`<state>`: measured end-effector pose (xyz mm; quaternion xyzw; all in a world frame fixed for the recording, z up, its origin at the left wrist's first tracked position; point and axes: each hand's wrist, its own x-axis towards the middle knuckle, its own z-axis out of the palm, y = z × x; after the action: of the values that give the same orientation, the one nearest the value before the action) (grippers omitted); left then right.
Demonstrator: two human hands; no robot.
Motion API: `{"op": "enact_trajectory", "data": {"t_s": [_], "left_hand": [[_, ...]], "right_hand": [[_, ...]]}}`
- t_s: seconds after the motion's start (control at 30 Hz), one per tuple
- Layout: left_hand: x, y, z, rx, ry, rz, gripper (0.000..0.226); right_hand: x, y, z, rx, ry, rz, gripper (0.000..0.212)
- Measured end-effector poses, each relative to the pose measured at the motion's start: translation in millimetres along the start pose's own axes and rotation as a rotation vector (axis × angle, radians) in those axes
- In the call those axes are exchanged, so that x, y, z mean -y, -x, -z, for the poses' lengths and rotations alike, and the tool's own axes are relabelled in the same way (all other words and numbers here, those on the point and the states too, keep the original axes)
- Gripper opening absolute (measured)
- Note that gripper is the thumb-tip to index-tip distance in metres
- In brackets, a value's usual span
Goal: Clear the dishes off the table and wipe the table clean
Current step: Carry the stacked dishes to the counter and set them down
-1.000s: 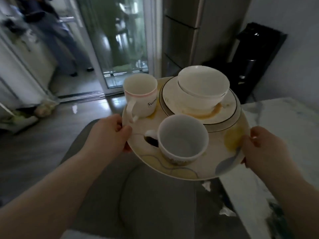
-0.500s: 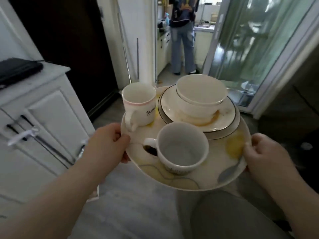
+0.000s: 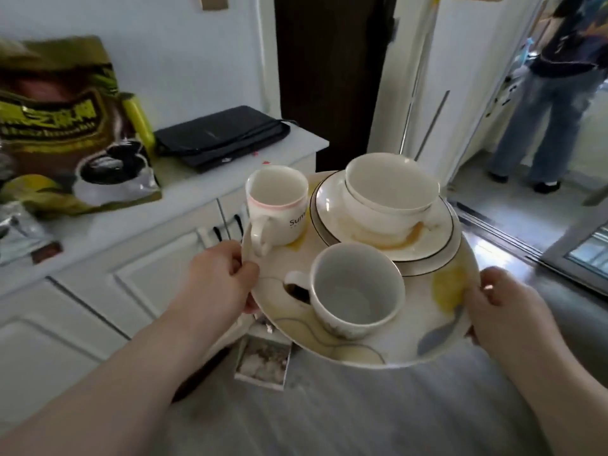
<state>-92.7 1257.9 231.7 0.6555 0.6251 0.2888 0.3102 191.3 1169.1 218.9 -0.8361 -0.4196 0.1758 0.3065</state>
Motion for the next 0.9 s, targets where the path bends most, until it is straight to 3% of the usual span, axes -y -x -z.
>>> {"op": "enact_trajectory", "data": {"t_s": [0.43, 0.63, 0.9], "left_hand": [[70, -175, 46, -0.324, 0.051, 0.324, 0.014], [81, -251, 57, -0.393, 0.064, 0.358, 0.013], [111, -349, 90, -0.389, 0.026, 0.331, 0.014]], "right_hand": [[161, -208, -152, 0.271, 0.025, 0.317, 0.016], [224, -287, -197, 0.324, 0.070, 0.433, 0.019], [292, -342, -253, 0.327, 0.069, 0.420, 0.020]]}}
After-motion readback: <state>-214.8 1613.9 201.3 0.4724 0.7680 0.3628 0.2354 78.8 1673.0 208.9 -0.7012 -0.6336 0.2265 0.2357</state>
